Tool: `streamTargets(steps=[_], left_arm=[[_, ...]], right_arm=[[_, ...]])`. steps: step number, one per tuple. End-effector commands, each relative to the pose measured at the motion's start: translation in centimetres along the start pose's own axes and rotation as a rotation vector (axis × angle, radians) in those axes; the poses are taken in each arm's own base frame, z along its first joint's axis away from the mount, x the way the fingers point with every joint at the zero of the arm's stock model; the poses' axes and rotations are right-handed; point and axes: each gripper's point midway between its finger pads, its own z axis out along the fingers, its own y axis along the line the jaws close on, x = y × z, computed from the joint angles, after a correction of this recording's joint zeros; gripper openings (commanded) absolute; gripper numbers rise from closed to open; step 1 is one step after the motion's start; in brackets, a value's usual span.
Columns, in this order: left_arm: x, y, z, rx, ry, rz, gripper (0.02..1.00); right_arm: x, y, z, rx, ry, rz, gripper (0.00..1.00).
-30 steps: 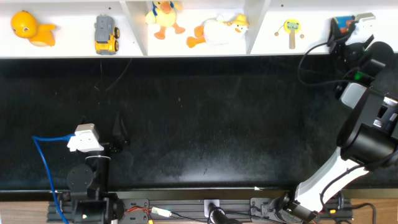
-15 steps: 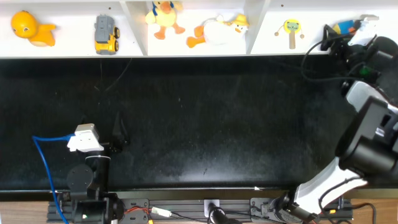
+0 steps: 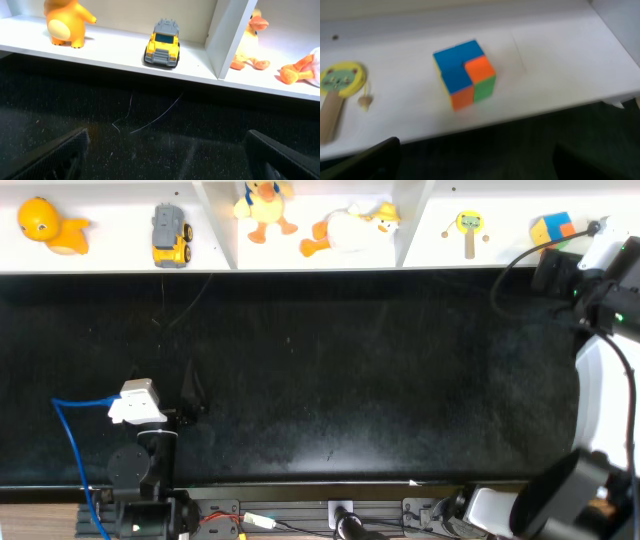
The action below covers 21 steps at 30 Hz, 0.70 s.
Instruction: Store Toys
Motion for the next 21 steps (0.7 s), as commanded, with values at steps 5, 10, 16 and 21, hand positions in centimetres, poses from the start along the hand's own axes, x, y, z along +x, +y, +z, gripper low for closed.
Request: streamTargets(steps=[5, 10, 16, 21], left_arm=[[0.1, -0.3, 0.0, 0.016, -0.005, 0.011, 0.998], [0.1, -0.3, 0.0, 0.016, -0.005, 0.011, 0.998], [0.1, -0.3, 0.0, 0.016, -0.005, 0.011, 0.996], [0.1, -0.3, 0.0, 0.016, -0.005, 0.011, 0.998]], right_arm=[[0.6, 4.0, -7.5, -0.039, 0.043, -0.081, 0.993], [1.8, 8.7, -12.0, -0.171, 0.054, -0.171, 0.996], [2.5, 15.1, -17.8, -0.472, -0.014, -0.242, 0.996], [3.2, 18.6, -22.6, -0.675, -0.071, -0.268, 0.993]])
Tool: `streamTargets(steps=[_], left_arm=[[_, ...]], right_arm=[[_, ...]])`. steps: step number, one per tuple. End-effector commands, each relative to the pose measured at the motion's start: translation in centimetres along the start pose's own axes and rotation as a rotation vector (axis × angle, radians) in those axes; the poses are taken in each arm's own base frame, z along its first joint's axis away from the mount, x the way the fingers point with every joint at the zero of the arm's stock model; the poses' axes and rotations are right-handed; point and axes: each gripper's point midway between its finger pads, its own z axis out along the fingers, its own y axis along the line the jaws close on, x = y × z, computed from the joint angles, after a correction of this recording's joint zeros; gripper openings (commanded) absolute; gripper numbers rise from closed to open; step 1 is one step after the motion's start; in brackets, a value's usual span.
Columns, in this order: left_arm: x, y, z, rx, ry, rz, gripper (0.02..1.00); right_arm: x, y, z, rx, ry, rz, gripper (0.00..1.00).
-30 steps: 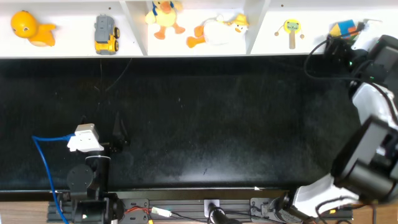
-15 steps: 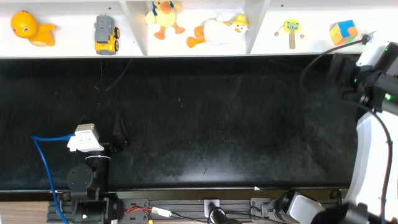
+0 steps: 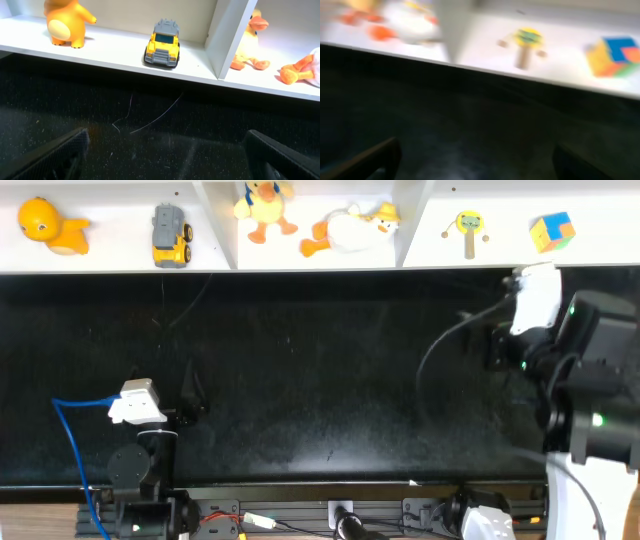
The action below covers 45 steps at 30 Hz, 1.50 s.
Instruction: Store Toys
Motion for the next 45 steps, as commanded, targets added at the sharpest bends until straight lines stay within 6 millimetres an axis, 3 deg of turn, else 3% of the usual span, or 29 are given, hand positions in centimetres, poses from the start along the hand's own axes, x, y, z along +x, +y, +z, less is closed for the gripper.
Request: streamTargets(steps=[1, 6, 11, 15, 19, 24, 27, 40, 45], left_arm=[[0.1, -0.3, 0.0, 0.016, -0.006, 0.011, 0.998], [0.1, -0.3, 0.0, 0.016, -0.006, 0.011, 0.998], [0.1, -0.3, 0.0, 0.015, -0.005, 0.011, 0.998], [0.1, -0.3, 0.0, 0.016, -0.006, 0.011, 0.998], [0.1, -0.3, 0.0, 0.015, -0.005, 0.011, 0.998], [0.1, -0.3, 0.0, 0.016, -0.006, 0.011, 0.998], [0.1, -0.3, 0.0, 0.016, -0.006, 0.011, 0.998], [0.1, -0.3, 0.0, 0.016, -0.006, 0.011, 0.998], [0.1, -0.3, 0.0, 0.015, -0.005, 0.011, 0.998]], right_arm=[[-0.7, 5.3, -2.7, -0.209, -0.084, -0.044, 0.993], [0.4, 6.5, -4.2, -0.231, -0.062, 0.088, 0.996], [1.9, 6.6, -4.2, -0.23, 0.009, 0.156, 0.996], [3.1, 4.8, -3.7, -0.121, 0.055, 0.159, 1.0], [3.0, 2.6, -2.8, -0.003, 0.043, 0.138, 0.996], [1.6, 2.3, -2.3, 0.079, -0.128, 0.01, 0.996], [1.9, 2.8, -2.0, 0.082, -0.24, -0.032, 0.996], [7.4, 2.8, 0.7, 0.086, -0.574, -0.018, 0.993], [9.0, 1.8, 1.7, 0.101, -0.638, 0.102, 0.993]])
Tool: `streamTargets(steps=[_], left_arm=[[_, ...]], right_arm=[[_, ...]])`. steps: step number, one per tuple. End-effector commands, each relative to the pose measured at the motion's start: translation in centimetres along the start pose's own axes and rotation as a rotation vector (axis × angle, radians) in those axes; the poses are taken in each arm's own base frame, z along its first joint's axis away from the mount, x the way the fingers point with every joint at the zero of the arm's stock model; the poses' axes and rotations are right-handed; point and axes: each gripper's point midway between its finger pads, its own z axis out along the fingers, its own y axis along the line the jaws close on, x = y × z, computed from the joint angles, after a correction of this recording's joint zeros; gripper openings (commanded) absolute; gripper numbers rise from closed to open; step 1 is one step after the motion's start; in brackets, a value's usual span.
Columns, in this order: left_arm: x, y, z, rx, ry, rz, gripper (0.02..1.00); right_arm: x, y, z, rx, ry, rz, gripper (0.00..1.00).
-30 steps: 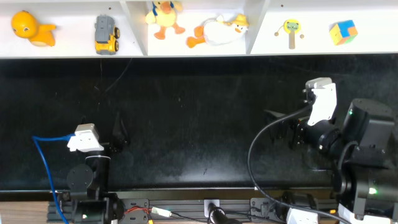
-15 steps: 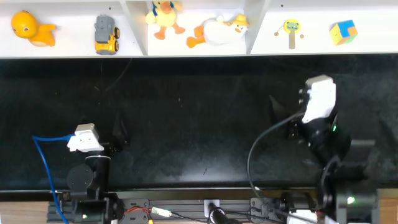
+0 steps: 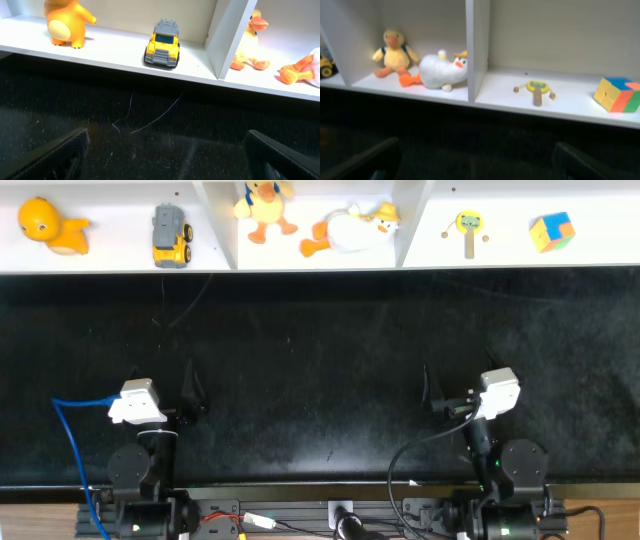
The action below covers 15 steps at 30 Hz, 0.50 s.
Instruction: Store Toys
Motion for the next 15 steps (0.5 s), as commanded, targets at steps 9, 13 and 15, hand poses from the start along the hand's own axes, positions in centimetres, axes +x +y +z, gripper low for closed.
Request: streamTargets(steps=[9, 13, 15], left_arm=[[0.1, -0.3, 0.0, 0.016, -0.006, 0.011, 0.998], [0.1, -0.3, 0.0, 0.016, -0.006, 0.011, 0.998], [0.1, -0.3, 0.0, 0.016, -0.006, 0.011, 0.998]], right_arm=[[3.7, -1.8, 0.5, 0.093, -0.074, 0.234, 0.996], [3.7, -1.9, 0.5, 0.096, -0.073, 0.234, 0.996], [3.7, -1.9, 0.5, 0.096, -0.074, 0.234, 0.993]])
